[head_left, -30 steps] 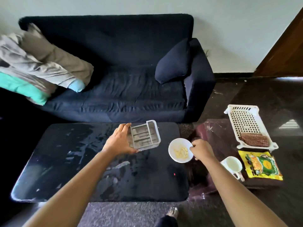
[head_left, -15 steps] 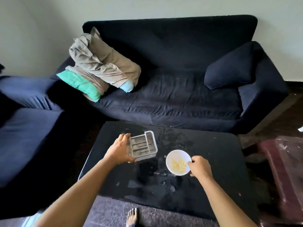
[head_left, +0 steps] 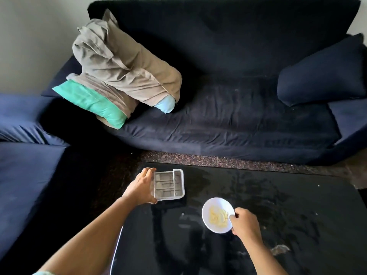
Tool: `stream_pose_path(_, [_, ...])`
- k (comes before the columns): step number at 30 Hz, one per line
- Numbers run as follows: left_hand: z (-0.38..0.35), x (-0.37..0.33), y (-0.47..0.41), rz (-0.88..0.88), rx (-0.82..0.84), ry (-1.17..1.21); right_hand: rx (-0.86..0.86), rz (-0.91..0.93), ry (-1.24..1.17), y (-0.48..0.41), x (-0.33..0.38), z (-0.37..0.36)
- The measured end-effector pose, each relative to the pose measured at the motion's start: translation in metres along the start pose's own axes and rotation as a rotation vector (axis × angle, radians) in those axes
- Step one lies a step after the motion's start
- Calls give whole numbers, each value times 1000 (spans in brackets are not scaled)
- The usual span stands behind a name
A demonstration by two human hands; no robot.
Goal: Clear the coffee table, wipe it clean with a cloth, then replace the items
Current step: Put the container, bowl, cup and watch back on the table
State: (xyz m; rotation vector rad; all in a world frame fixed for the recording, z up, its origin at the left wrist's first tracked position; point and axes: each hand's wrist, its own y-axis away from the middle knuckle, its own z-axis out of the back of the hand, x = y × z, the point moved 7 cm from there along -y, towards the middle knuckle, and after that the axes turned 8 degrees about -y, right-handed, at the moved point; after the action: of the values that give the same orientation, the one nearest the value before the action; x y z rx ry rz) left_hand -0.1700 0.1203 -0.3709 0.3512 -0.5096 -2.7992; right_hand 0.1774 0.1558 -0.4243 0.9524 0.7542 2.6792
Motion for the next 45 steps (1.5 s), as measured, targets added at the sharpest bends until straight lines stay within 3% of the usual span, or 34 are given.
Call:
stream_pose_path(6, [-29,17,-33,-65,81,32,-17,-6,47,-15,3,-23])
stream_pose_path(12, [-49,28,-38,-60,154,240,-43,-3,51,-16,11,-33])
stream_pose_path(14, [-51,31,-33,65,110,511,-56,-13,-4,-19,12,-37])
stream_pose_path(17, [-64,46,-22,418,-37,1081,-82,-44,-73,-27,14,-41])
stream_pose_path(19, [-77,53,-19,519,-66,1182,-87,-52,-92,-33,17,-42])
stream_pose_path(27, [-68,43,-16,425,-79,1055,-113,-81,-150,-52,21,-48])
stream_pose_path(32, [-70,47,-19,450,-108,928,-95,-76,-172,-61,28,-60])
stream_pose_path(45, [-64,35,-6,534,-166,872,-87,-124,-106,-68,36,-61])
